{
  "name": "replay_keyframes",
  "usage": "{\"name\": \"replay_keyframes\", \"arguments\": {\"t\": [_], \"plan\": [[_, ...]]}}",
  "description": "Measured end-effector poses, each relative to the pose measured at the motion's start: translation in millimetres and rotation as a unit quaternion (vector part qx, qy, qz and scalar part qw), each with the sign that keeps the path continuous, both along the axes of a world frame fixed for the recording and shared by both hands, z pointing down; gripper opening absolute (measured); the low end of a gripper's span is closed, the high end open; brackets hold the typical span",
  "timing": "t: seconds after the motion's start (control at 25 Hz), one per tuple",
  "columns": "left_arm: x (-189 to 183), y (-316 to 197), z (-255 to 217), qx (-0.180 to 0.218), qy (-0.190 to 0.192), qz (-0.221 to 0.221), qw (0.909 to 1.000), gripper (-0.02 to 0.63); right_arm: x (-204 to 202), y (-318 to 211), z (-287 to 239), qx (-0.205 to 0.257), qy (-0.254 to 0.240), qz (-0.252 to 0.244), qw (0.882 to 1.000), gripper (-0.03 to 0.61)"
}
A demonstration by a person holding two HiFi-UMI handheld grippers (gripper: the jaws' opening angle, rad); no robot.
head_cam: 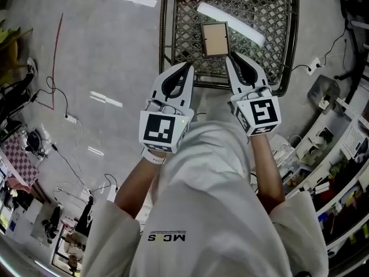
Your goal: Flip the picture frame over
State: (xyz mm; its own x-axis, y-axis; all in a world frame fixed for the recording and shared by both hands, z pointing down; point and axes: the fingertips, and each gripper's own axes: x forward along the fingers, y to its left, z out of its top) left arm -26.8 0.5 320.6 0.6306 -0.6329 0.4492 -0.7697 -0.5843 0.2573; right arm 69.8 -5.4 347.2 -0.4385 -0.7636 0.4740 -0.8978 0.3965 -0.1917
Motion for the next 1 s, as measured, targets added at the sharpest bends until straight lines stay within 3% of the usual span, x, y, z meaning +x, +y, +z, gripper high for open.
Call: {"name": "replay_keyframes", "arguments": {"t": [0.32, 1.0], "plan": [[-12.7, -16.5, 44.9, -0.024, -0.012, -0.03, 0.9992, 0.025, -7.6, -25.7, 58.1, -0.045, 0.01, -0.013, 0.999, 0.084], [-35.1, -24.1, 115.0, -0.07, -0.021, -0.056, 0.9957, 0.025, -34.3, -33.4, 153.4, -0.117, 0.037, -0.019, 0.992, 0.094]]}}
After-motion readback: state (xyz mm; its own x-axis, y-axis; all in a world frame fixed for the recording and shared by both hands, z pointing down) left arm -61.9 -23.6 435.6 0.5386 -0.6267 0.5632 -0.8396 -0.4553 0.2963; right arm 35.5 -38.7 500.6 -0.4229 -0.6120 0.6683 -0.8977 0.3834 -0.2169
